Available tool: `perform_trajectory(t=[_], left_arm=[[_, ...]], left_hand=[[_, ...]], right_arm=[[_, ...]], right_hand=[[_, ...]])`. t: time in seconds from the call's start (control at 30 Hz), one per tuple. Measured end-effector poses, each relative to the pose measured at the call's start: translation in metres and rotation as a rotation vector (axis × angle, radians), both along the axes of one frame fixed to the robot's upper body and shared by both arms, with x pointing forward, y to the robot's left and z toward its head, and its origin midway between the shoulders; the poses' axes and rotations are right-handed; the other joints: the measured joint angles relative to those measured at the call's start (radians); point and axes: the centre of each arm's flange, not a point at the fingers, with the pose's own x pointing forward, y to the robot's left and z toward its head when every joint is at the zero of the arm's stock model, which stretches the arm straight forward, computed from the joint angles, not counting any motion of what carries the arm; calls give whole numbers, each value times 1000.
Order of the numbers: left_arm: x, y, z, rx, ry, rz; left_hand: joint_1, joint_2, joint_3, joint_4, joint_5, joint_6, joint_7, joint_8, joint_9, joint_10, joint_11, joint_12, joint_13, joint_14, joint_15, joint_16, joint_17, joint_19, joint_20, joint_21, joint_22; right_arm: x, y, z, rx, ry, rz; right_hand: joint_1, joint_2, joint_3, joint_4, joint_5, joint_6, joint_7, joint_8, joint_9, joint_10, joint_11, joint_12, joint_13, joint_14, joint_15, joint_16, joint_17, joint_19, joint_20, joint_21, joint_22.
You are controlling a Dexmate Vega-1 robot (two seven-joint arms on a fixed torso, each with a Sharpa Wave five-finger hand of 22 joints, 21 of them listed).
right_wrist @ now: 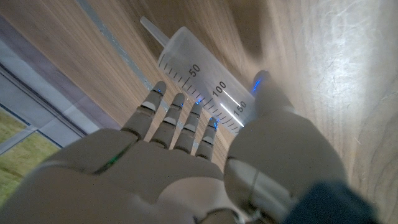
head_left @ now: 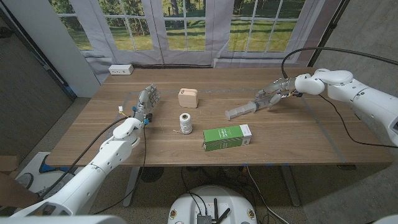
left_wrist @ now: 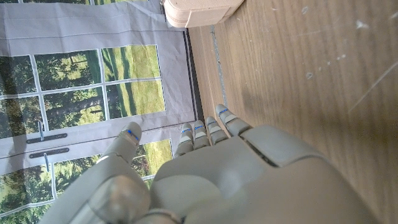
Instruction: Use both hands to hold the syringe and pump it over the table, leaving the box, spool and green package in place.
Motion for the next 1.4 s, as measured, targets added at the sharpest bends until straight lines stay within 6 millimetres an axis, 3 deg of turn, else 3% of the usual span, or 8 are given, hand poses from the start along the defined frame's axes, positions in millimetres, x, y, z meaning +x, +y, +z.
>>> perform_trajectory(t=[0.17,0.23,0.4,0.57,0.73,0.9,1.17,1.4], left_arm=[[1,0,0,1,5,-1],[2,0,0,1,6,-1],[3,0,0,2,8,-3],[4,0,1,0,10,-4],[5,0,1,-2,11,-6],[6,0,1,-3,12,-7],[6,-1,0,-6,13,-9],[5,-2,-2,-7,15,-10]], left_hand=[[-3,0,0,0,0,0,0,0,0,0,0,0,0,0,0,0,0,6,6,0,0],[-11,-3,0,0,0,0,0,0,0,4,4,0,0,0,0,0,0,5,6,0,0],[-12,-4,0,0,0,0,0,0,0,4,4,0,0,7,0,0,0,5,6,0,0],[-12,-4,0,0,0,4,-4,0,0,6,1,0,0,7,0,0,0,5,6,0,0],[-12,-4,0,0,0,4,-4,0,0,7,0,0,0,7,0,0,0,5,6,0,0],[-12,-4,3,3,0,4,-4,0,0,7,0,0,0,7,0,0,0,8,3,0,0],[-12,-4,3,3,0,4,-4,0,0,7,0,0,0,10,-4,0,0,11,0,0,0],[-16,-8,3,3,0,4,-4,0,0,7,0,0,0,10,-4,0,0,11,0,0,0]], right_arm=[[1,0,-2,3,-14,10],[1,1,-2,5,-23,15],[1,0,-4,8,-31,20],[2,1,-4,13,-60,36],[2,1,-6,18,-79,43],[2,1,-7,21,-98,50],[0,1,-10,29,-116,58],[-2,2,-10,35,-133,68]], right_hand=[[19,18,-8,0,0,64,-5,23,0,65,-18,17,4,47,1,26,5,18,-4,0,0],[32,8,-14,0,0,101,-6,38,0,94,-26,20,7,70,-3,41,6,29,-15,0,0],[69,21,-29,-1,0,189,-6,70,5,157,-53,33,14,122,-3,78,18,68,-33,0,0],[114,43,-46,-1,0,267,-7,97,6,223,-62,41,23,170,-5,119,35,99,-56,0,2],[163,53,-57,-2,0,326,-6,109,8,282,-61,49,27,231,-8,162,52,138,-81,3,5],[190,66,-61,-6,-3,367,-5,123,9,324,-59,58,27,272,-11,186,63,160,-89,8,5],[195,71,-71,1,0,427,10,143,9,383,-50,68,27,328,-15,205,62,175,-104,8,5],[195,71,-73,-1,4,449,31,155,-1,413,-27,79,29,368,-21,212,70,186,-100,8,5]])
